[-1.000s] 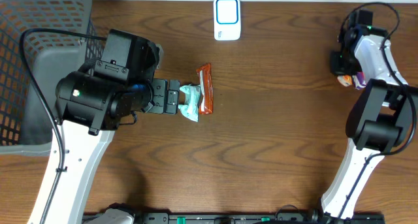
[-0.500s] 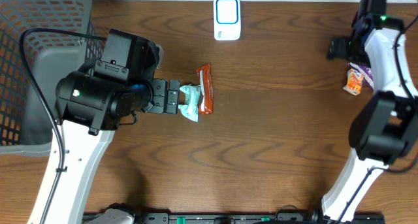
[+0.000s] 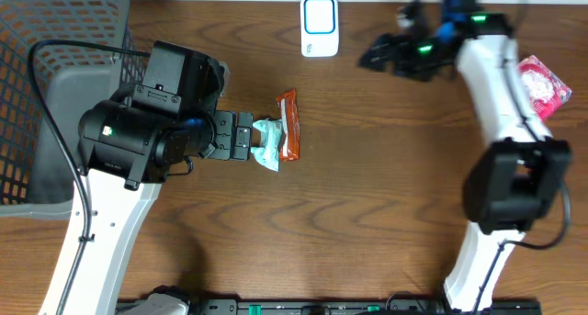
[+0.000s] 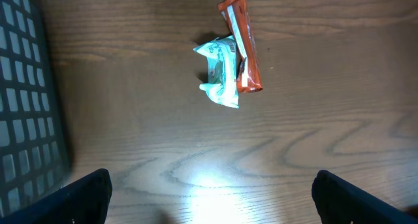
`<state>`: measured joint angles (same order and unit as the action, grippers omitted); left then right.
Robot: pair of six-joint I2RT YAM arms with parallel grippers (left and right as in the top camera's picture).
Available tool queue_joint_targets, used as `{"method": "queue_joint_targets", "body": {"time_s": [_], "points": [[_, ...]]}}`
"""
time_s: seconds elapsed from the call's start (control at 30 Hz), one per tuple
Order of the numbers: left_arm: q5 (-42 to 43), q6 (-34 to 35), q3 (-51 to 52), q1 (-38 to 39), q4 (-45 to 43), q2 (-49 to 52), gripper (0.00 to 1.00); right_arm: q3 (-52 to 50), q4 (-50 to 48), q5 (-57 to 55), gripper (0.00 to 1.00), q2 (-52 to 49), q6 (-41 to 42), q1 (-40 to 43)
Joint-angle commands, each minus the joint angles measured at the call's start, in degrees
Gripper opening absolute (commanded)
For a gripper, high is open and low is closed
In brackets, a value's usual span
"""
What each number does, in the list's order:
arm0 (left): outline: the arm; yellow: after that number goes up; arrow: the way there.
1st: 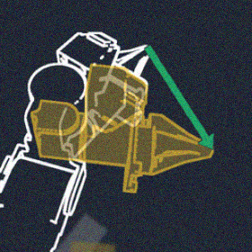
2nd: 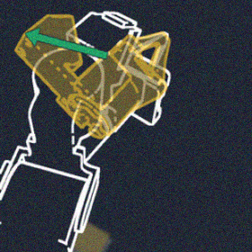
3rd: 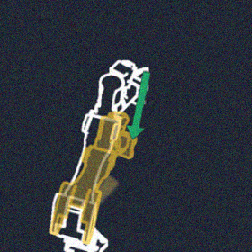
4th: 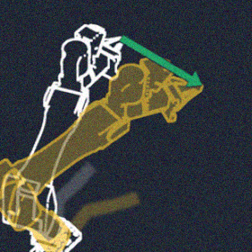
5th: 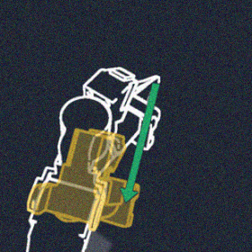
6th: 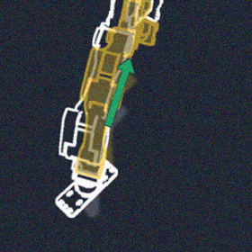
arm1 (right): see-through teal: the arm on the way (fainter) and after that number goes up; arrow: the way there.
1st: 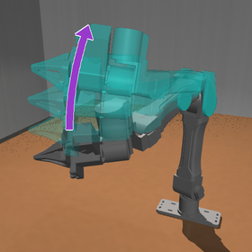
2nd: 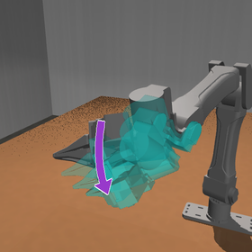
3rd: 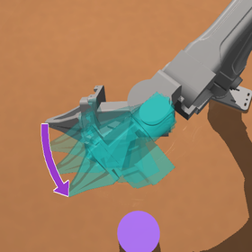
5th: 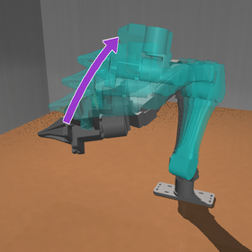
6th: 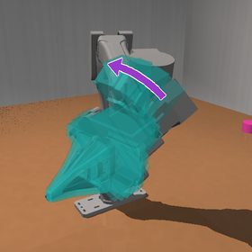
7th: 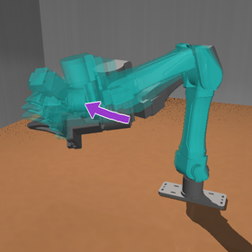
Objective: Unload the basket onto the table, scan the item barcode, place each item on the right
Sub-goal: 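Move the right gripper to the red snack bar under the left gripper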
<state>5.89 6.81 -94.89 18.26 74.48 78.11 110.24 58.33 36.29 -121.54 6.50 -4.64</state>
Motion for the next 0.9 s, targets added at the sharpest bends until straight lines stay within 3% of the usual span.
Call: {"method": "queue_joint_targets", "body": {"time_s": [0.0,0.13,0.2,0.27,0.43,0.63,0.7,0.77,0.87], "points": [[0.09,-0.37,-0.04,-0.04,0.09,-0.26,0.98,-0.98,-1.03,-0.17,0.95,-3.52,4.22,-5.90],[0.09,-0.37,-0.04,-0.04,0.09,-0.26,0.98,-0.98,-4.17,-3.96,0.89,-7.21,11.87,-11.85],[0.09,-0.37,-0.04,-0.04,0.09,-0.26,0.98,-0.98,-5.86,-4.22,0.81,-9.18,13.77,-13.92],[0.09,-0.37,-0.04,-0.04,0.09,-0.26,0.98,-0.98,-6.69,-3.78,0.73,-10.95,14.05,-15.63],[0.09,-0.37,-0.04,-0.04,0.09,-0.26,0.98,-0.98,-6.23,-3.34,0.72,-14.51,14.08,-17.99],[0.09,-0.37,-0.04,-0.04,0.09,-0.26,0.98,-0.98,-7.37,-0.74,0.59,-18.27,14.10,-19.47],[0.09,-0.37,-0.04,-0.04,0.09,-0.26,0.98,-0.98,-7.48,-1.40,0.47,-19.93,14.10,-20.11],[0.09,-0.37,-0.04,-0.04,0.09,-0.26,0.98,-0.98,-8.26,-0.85,0.25,-21.53,14.10,-20.46],[0.09,-0.37,-0.04,-0.02,0.09,-0.26,0.98,-0.98,-9.29,0.96,0.11,-22.99,14.03,-20.59]]}}
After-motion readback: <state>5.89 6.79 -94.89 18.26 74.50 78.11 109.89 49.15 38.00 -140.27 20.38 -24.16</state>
